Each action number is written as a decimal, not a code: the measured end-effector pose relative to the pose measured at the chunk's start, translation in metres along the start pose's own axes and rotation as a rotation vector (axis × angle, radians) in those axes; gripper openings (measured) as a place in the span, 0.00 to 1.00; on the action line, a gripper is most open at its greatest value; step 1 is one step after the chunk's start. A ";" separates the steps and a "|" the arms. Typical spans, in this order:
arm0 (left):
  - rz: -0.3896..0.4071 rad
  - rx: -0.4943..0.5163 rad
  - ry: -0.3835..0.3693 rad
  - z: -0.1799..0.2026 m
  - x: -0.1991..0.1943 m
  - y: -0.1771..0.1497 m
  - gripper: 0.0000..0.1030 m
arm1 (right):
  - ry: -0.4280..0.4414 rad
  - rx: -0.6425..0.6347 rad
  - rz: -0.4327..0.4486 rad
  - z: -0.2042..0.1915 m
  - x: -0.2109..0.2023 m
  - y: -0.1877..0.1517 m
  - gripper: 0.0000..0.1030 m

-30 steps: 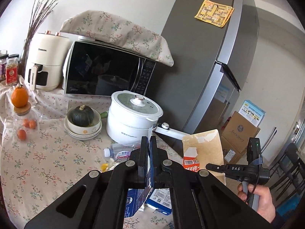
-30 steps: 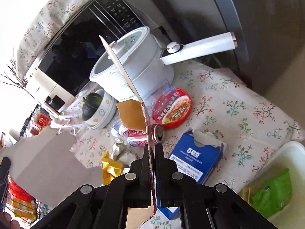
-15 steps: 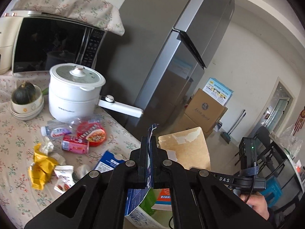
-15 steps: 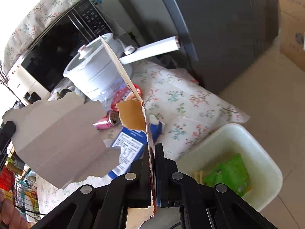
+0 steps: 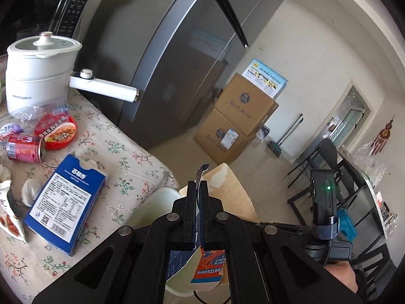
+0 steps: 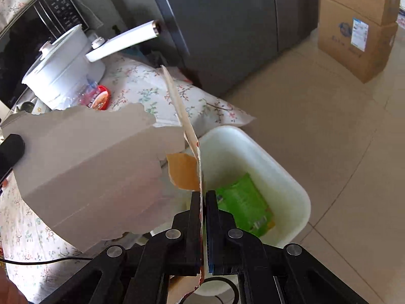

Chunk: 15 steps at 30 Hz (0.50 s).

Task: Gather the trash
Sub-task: 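Carry both held pieces over the white plastic bin, then open both tools to drop the pieces into the bin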

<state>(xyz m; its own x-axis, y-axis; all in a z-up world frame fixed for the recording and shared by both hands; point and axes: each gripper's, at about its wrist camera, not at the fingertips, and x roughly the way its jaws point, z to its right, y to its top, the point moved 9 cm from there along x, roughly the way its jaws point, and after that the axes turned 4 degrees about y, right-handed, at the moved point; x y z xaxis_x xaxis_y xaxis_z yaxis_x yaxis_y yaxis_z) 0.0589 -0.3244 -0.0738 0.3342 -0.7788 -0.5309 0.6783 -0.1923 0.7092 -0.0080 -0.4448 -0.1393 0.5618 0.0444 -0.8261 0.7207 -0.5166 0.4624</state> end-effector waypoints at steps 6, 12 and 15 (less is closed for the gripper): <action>-0.036 0.035 0.011 0.004 0.036 -0.019 0.01 | -0.088 -0.014 -0.023 0.016 0.012 -0.003 0.03; -0.086 0.065 0.054 -0.002 0.065 -0.033 0.01 | -0.102 0.014 -0.046 0.030 0.026 -0.006 0.07; -0.120 0.078 0.089 -0.004 0.071 -0.038 0.03 | -0.122 0.031 -0.080 0.034 0.032 -0.011 0.10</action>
<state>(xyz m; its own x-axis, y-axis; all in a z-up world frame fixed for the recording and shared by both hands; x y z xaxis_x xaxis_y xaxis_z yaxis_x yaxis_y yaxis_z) 0.0595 -0.3703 -0.1401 0.3131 -0.6919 -0.6506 0.6653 -0.3291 0.6702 -0.0118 -0.4668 -0.1813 0.4485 -0.0166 -0.8936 0.7469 -0.5421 0.3850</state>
